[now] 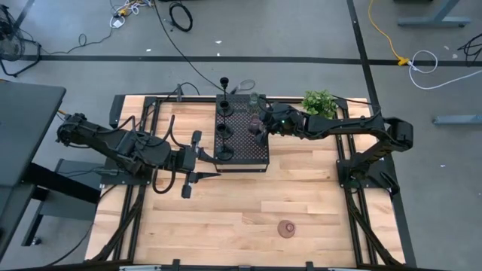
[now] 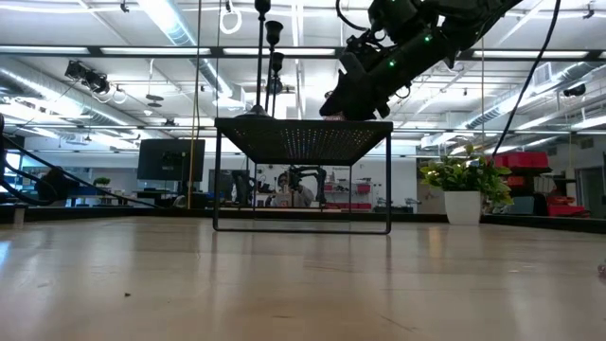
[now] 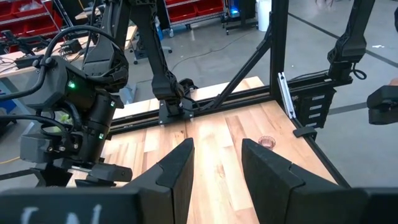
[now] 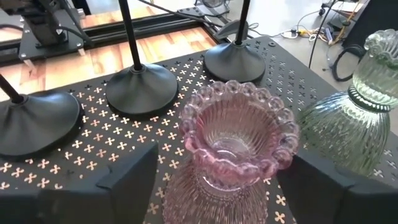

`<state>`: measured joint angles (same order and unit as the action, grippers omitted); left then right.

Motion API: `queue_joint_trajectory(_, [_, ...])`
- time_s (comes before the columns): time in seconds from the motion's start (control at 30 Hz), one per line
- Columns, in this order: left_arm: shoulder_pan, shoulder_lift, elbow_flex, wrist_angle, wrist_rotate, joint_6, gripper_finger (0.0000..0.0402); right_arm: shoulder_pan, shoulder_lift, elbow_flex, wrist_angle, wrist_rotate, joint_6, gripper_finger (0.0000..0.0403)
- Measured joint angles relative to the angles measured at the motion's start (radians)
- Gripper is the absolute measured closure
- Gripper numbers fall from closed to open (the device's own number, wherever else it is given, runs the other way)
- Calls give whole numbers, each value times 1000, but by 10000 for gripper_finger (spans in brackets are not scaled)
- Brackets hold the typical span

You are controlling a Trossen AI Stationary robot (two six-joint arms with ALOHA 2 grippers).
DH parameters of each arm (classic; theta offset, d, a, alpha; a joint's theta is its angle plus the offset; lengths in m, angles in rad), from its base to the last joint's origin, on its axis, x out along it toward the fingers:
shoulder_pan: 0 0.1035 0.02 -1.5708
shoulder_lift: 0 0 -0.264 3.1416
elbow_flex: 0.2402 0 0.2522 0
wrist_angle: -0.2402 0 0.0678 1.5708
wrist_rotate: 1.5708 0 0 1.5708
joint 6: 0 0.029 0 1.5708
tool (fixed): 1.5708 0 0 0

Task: Pick & Place candle stick holders
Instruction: Put the pink candle holder on the shelf

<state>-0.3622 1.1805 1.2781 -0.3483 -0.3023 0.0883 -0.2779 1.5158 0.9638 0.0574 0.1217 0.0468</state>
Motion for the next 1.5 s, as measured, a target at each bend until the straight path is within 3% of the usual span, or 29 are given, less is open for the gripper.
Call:
queue_joint_trajectory(0.27, [0, 0, 0, 0, 0, -5, 264, 0, -7, 0, -6, 1, -40, 49])
queue_joint_trajectory(0.73, [0, 0, 0, 1, 0, -7, 264, 5, -196, 2, -209, 62, -32, 46])
queue_joint_trajectory(1.0, [0, 0, 0, -1, 0, -7, 264, 77, -356, 2, -524, -48, 33, 46])
queue_joint_trajectory(1.17, [0, 0, 0, 0, 0, -7, 264, 137, -441, 3, -748, -211, 175, 46])
queue_joint_trajectory(1.33, [0, 0, 0, -1, 0, -8, 264, 219, -469, 3, -863, -398, 343, 46])
queue_joint_trajectory(1.5, [0, 0, 0, 0, 0, -9, 264, 343, -469, 3, -892, -433, 479, 46])
